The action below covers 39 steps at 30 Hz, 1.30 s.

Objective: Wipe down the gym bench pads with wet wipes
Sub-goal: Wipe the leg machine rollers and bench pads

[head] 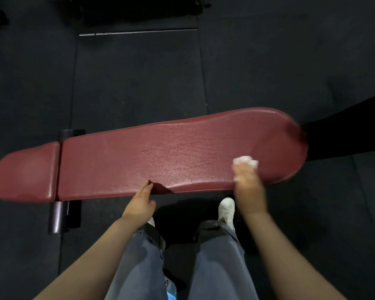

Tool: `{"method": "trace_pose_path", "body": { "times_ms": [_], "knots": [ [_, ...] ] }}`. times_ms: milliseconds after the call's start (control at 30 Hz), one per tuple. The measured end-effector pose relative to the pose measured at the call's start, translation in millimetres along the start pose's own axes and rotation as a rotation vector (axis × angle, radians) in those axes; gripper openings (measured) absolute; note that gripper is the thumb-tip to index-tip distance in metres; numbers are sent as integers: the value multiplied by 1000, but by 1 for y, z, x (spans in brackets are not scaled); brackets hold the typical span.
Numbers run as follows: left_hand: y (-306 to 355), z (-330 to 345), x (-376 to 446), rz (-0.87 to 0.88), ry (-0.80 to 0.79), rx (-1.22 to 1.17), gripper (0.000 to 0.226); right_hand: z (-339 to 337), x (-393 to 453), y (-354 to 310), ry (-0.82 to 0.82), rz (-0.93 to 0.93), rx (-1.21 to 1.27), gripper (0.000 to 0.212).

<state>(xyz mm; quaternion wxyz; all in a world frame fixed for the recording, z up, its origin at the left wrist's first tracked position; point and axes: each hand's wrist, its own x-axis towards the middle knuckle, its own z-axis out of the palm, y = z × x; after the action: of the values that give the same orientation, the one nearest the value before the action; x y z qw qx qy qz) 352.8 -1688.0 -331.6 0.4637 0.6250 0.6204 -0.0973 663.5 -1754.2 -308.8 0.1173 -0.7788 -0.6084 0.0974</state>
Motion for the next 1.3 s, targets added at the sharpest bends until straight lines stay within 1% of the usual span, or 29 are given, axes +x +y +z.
{"method": "trace_pose_path", "body": {
  "times_ms": [100, 167, 200, 267, 300, 333, 367, 433, 500, 567, 600, 667, 700, 733, 767, 900, 967, 1067, 1133, 1167, 1200, 1267, 1300],
  "knots": [
    [2, -4, -1, -48, 27, 2, 75, 54, 9, -93, -228, -161, 145, 39],
    [3, -5, -1, -54, 11, 41, 75, 69, 13, -128, -466, -378, 191, 37],
    [4, -5, -2, -48, -1, 55, 75, 68, 18, -132, -520, -485, 211, 34],
    [5, -7, -3, -32, -29, 70, 74, 55, 31, -116, -503, -673, 229, 29],
    [6, -7, -4, -23, -45, 74, 74, 44, 36, -100, -503, -715, 231, 32],
    [7, -6, -5, -17, -59, 80, 73, 31, 38, -79, -515, -716, 224, 37],
    [8, -5, -5, -9, -66, 85, 73, 17, 38, -54, -519, -706, 190, 42],
    [14, -2, -4, 20, -62, 90, 73, -13, 29, 3, -459, -658, 125, 52],
    [20, 4, -3, 46, -46, 87, 71, -48, 14, 62, -366, -492, 103, 59],
    [25, 9, 0, 53, -34, 92, 70, -72, -7, 103, -217, -280, 85, 64],
    [27, 10, 0, 48, -29, 101, 70, -75, -18, 112, -142, -180, 67, 66],
    [30, 11, 2, 31, -24, 113, 70, -64, -33, 104, 21, -30, 26, 59],
    [30, 11, 3, 27, -26, 108, 70, -54, -36, 91, 75, 15, 17, 54],
    [30, 11, 3, 26, -27, 93, 70, -42, -36, 75, 91, 32, 19, 50],
    [29, 10, 3, 24, -26, 69, 70, -30, -33, 58, 85, 11, 40, 49],
    [26, 4, 4, -11, -7, -36, 68, 16, -18, -8, -61, -183, 134, 50],
    [25, 1, 6, -37, -4, -62, 67, 33, -10, -40, -108, -313, 204, 40],
    [27, 1, 6, -40, 2, -71, 67, 48, 10, -75, -288, -560, 249, 31],
    [32, 3, 5, -21, 20, -69, 66, 56, 25, -83, -354, -781, 180, 27],
    [34, 5, 5, -5, 30, -65, 65, 59, 31, -82, -393, -899, 94, 30],
    [37, 7, 5, 13, 37, -55, 65, 58, 37, -80, -467, -997, -16, 34],
    [44, 12, 2, 48, 50, -29, 68, 55, 43, -67, -586, -1126, -204, 39],
    [48, 15, 1, 60, 54, -24, 69, 51, 44, -58, -616, -1142, -226, 40]
  ]
}}
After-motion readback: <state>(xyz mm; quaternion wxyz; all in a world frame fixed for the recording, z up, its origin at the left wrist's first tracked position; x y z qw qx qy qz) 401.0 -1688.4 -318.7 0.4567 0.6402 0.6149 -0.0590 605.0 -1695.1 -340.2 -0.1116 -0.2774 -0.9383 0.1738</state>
